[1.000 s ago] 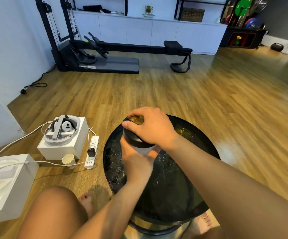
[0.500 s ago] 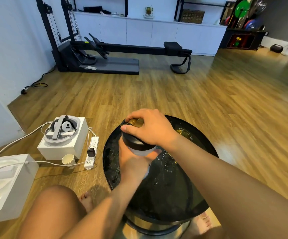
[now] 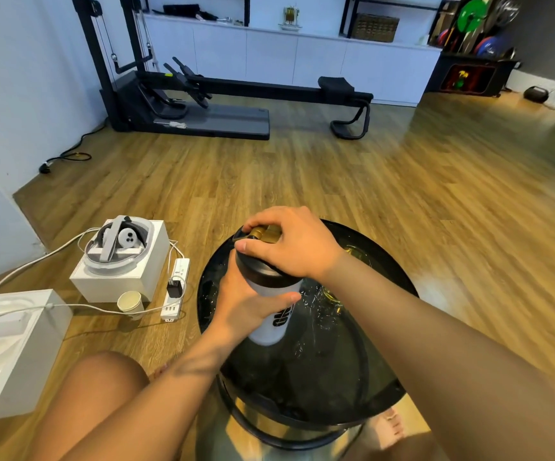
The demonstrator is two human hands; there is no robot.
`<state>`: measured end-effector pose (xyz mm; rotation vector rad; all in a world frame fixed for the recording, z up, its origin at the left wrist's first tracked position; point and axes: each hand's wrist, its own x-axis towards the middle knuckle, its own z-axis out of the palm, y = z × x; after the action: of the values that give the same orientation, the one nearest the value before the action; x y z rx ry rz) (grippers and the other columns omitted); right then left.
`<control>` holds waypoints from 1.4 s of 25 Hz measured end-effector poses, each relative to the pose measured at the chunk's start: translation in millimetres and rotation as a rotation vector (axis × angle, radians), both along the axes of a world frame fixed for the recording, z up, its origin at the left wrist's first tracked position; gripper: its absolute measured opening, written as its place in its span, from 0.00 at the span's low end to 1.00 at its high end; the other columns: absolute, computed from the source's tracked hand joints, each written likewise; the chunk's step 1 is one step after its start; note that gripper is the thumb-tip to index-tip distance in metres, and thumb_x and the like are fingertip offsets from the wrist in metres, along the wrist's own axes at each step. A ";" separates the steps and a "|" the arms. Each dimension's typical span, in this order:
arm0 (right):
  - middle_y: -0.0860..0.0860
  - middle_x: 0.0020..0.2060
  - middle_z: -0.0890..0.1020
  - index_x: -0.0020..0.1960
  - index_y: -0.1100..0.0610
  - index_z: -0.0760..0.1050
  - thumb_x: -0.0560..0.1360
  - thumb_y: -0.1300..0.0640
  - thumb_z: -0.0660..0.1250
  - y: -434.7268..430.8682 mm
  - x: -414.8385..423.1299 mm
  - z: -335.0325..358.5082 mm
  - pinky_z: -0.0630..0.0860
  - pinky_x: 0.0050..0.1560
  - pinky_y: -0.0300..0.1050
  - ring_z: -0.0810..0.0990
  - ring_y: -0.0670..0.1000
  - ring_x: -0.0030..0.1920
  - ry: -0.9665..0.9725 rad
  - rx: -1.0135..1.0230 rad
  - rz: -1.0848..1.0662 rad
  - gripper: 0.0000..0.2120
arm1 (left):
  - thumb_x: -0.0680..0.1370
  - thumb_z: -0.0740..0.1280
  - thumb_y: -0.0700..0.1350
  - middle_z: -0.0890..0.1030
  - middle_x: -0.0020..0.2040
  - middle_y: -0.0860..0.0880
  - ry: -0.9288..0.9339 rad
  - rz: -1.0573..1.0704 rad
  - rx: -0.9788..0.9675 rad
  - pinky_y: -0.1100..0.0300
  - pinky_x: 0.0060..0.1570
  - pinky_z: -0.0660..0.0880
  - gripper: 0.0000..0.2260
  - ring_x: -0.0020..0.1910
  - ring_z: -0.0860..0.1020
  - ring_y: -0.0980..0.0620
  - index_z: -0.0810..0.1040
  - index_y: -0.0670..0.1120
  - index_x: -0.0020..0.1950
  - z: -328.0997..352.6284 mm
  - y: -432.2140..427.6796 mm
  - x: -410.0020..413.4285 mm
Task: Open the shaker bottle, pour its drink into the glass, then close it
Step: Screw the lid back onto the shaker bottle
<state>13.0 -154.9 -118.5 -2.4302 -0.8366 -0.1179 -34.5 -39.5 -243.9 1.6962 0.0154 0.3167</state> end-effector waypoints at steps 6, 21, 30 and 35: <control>0.42 0.54 0.82 0.52 0.41 0.80 0.70 0.33 0.65 -0.9 2.4 -1.5 0.74 0.55 0.54 0.77 0.51 0.58 0.014 -0.025 -0.066 0.17 | 0.50 0.83 0.58 0.76 0.56 0.67 0.073 0.220 -0.023 0.73 0.53 0.70 0.46 0.57 0.76 0.65 0.64 0.69 0.63 4.2 -29.3 -6.9; 0.41 0.55 0.82 0.56 0.42 0.80 0.71 0.36 0.67 -7.5 1.4 1.8 0.72 0.55 0.47 0.78 0.47 0.57 -0.035 -0.023 0.015 0.17 | 0.56 0.84 0.50 0.83 0.62 0.50 0.016 -0.172 0.054 0.53 0.60 0.78 0.42 0.63 0.80 0.53 0.74 0.49 0.68 28.4 11.7 5.5; 0.41 0.50 0.83 0.53 0.43 0.81 0.71 0.37 0.67 -8.8 3.0 2.7 0.74 0.54 0.49 0.79 0.46 0.52 -0.034 -0.014 0.048 0.14 | 0.57 0.83 0.46 0.84 0.57 0.62 0.051 -0.420 0.089 0.71 0.52 0.76 0.32 0.58 0.81 0.64 0.81 0.65 0.58 41.9 26.0 15.2; 0.42 0.49 0.83 0.52 0.43 0.81 0.71 0.37 0.67 -8.4 4.8 2.5 0.74 0.53 0.50 0.79 0.46 0.51 -0.029 -0.019 0.043 0.15 | 0.57 0.83 0.50 0.83 0.57 0.65 0.037 -0.422 0.136 0.71 0.52 0.75 0.32 0.59 0.80 0.65 0.79 0.71 0.56 40.9 27.2 18.4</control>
<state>17.9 -163.3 -116.0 -2.4321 -0.9067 -0.1301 -16.1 -12.3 -202.9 1.7900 -0.3393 -0.0309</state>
